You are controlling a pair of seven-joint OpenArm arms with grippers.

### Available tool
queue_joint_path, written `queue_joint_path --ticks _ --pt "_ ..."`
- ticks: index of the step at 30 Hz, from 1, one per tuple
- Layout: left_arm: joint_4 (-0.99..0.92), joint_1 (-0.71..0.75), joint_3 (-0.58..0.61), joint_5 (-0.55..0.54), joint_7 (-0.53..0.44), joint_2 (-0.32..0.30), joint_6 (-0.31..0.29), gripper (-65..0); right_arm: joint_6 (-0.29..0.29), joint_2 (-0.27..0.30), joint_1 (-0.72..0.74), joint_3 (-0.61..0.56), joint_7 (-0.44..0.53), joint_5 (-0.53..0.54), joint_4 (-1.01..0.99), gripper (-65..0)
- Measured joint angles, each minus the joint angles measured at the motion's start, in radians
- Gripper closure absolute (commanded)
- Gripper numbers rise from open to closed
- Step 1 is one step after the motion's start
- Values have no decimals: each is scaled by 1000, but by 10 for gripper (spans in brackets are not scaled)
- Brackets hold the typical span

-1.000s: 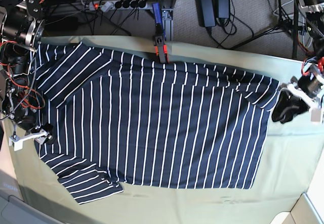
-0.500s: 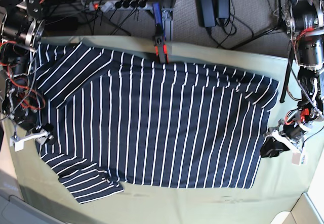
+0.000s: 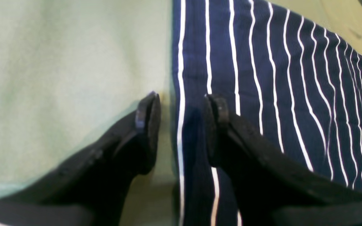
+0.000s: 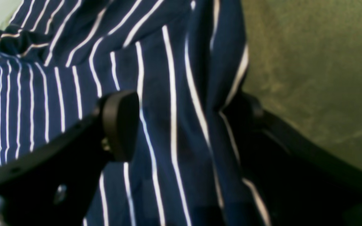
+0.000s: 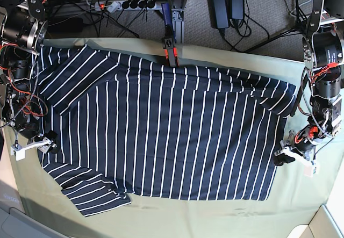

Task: Fold the T-shirt properly
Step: 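Move the left gripper along the shirt side toward the hem, then grasp the shirt side edge with the left gripper and pull it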

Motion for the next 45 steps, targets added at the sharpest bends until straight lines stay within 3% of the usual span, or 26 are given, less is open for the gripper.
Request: queue_joint_path --ticks 6,13,19,26,29,31,36,37,39,41,43,45 --pt "-2 0 0 -20 -1 9 0 -260 0 0 0 0 0 0 0 -432" --pt "-2 -8 -1 -9 -7 84 1 -260 0 0 0 0 0 0 0 -432" --pt "-2 -8 -1 8 -24 95 1 -255 0 0 0 0 -3 0 0 -430" --pt "-2 -8 -1 17 -23 84 0 -129 0 0 0 0 -3 0 0 -428" --pt "-2 -6 -1 14 -19 68 -8 -117 1 0 0 0 -18 0 0 -428" --pt "-2 -5 -1 -31 7 59 -47 -117 0 0 0 0 -27 0 0 -428" --pt "-2 -5 -1 -158 102 62 -48 -114 1 0 0 0 -33 1 1 -427" --pt "-2 -3 -1 -161 101 63 -48 -90 0 0 0 0 -34 0 1 -398" --pt "-2 -3 -1 -161 101 63 -48 0 1 1 0 0 -45 0 1 -268" --pt "-2 -3 -1 -163 101 62 -48 0 1 0 -1 0 -61 -2 1 -115" --pt "-2 -3 -1 -163 101 63 -48 0 1 0 -3 0 -64 -2 1 0" --pt "-2 -3 -1 -163 100 63 -48 0 1 0 -3 0 -64 -3 1 0"
